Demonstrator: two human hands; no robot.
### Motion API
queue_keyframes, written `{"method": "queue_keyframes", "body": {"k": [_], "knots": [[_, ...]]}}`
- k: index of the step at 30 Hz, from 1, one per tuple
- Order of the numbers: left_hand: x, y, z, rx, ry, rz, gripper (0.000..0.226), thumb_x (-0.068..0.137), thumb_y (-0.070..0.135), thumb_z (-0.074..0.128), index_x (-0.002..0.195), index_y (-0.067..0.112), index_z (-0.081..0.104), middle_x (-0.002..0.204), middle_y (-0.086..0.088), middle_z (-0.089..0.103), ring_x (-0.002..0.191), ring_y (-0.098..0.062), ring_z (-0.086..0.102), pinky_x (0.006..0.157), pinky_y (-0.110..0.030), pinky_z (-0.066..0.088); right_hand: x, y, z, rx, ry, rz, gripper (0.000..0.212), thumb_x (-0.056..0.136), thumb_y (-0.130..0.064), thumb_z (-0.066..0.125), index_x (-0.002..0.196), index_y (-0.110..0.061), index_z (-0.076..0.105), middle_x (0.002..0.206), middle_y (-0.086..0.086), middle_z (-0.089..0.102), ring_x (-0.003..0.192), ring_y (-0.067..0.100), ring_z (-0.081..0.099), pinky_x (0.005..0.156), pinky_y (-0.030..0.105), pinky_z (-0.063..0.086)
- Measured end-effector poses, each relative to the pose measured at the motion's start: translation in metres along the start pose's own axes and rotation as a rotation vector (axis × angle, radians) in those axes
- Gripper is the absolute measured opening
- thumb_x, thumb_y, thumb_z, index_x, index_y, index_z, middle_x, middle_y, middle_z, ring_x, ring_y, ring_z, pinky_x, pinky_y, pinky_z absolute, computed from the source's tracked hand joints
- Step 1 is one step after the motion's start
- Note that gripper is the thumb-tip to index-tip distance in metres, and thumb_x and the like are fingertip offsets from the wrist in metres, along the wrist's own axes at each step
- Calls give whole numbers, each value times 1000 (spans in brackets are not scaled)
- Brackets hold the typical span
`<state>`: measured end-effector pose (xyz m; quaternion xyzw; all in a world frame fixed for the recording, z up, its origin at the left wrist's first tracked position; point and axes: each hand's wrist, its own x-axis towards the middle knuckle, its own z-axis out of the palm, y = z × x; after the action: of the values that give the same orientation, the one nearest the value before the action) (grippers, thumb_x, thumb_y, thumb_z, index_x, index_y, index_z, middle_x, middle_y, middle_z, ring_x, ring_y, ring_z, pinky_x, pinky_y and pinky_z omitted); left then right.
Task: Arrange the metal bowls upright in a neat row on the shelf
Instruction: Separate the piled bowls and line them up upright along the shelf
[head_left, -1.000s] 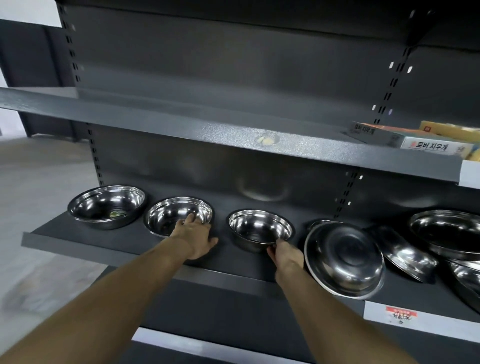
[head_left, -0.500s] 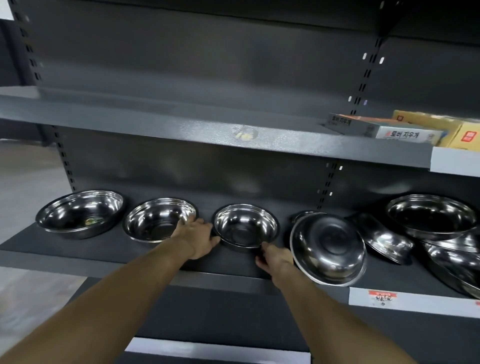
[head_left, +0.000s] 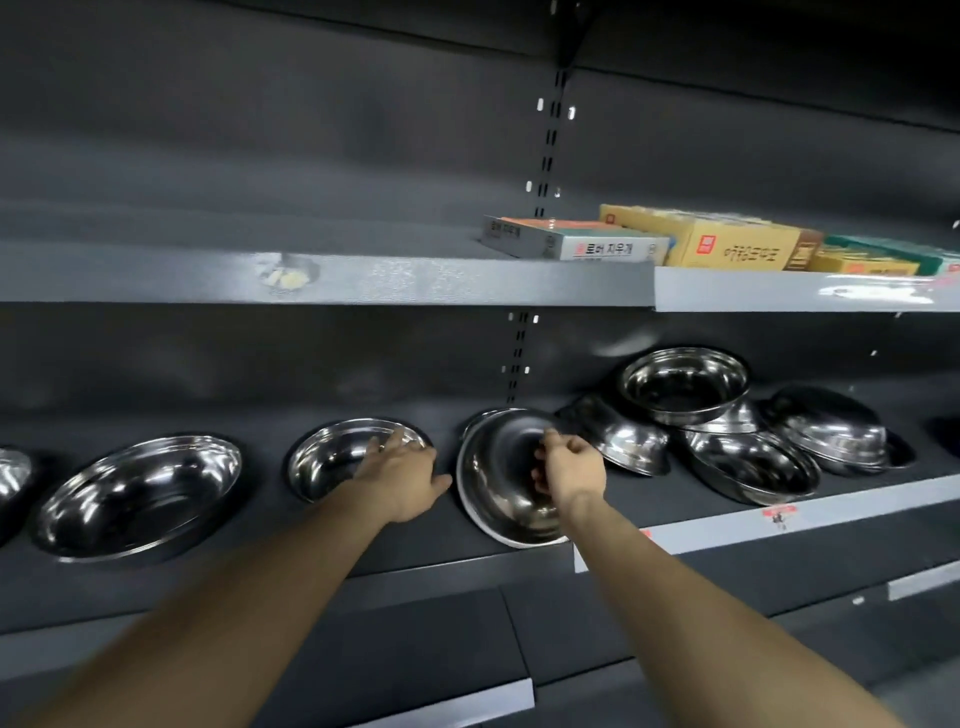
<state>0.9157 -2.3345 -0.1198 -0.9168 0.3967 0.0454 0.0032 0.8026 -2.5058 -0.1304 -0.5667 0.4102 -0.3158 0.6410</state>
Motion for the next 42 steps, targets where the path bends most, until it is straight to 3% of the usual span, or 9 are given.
{"method": "queue_keyframes", "body": {"k": [4,8,13,17,22,26,31,37,42], "knots": [[16,28,5,2,-17,33,56,99,55,34,140,19,48,148,-7,48,147,-30,24,119,-53,17,18,-2,-32,-30,126,-6,16,91,-20,57,76,-15,59,63,6,63,52,22,59,64,32,53],[27,46,14,-9,-44,17,63,99,58,30,146,17,40,149,-9,47,149,-29,20,118,-52,14,34,4,-53,-96,172,38,23,88,-27,61,98,-7,66,98,13,74,95,34,69,97,44,53],[37,56,22,-34,-68,-34,84,95,68,25,153,7,26,151,-12,46,147,-30,24,116,-48,21,48,18,-58,-158,104,96,35,82,-34,71,92,-1,70,95,17,75,93,39,70,93,49,56],[39,59,24,-91,-73,-78,94,91,75,22,156,8,19,155,-13,38,147,-31,27,119,-47,17,52,25,-54,-225,73,107,36,84,-45,71,71,-11,66,84,11,75,89,32,71,90,48,57],[35,61,16,-285,-57,-135,87,89,78,22,146,15,42,142,-11,55,139,-29,41,117,-44,17,50,25,-49,-244,134,45,37,86,-48,68,75,-13,65,77,3,70,88,28,68,90,37,53],[23,55,11,-683,-42,-184,91,83,85,22,140,20,53,140,-6,56,136,-27,45,113,-39,27,41,18,-36,-281,184,-108,37,87,-47,67,79,-11,65,85,4,68,87,25,65,79,25,42],[14,43,2,-813,86,-239,86,85,82,23,127,19,63,130,-5,63,130,-28,51,116,-47,29,26,10,-19,-320,219,-253,44,89,-47,63,93,-4,69,104,16,68,91,30,66,92,34,51],[7,31,-14,-961,425,-283,58,89,73,36,104,25,65,107,3,70,109,-22,61,93,-34,45,3,-6,-1,-251,256,-486,37,96,-38,55,109,-7,68,114,8,57,84,9,48,84,17,34],[-5,13,-24,-1182,557,-290,50,89,69,40,80,24,58,79,11,63,83,-9,59,67,-24,38,-13,-14,12,-222,230,-629,34,99,-18,50,128,-5,60,116,-2,53,85,-6,39,82,3,25]]}}
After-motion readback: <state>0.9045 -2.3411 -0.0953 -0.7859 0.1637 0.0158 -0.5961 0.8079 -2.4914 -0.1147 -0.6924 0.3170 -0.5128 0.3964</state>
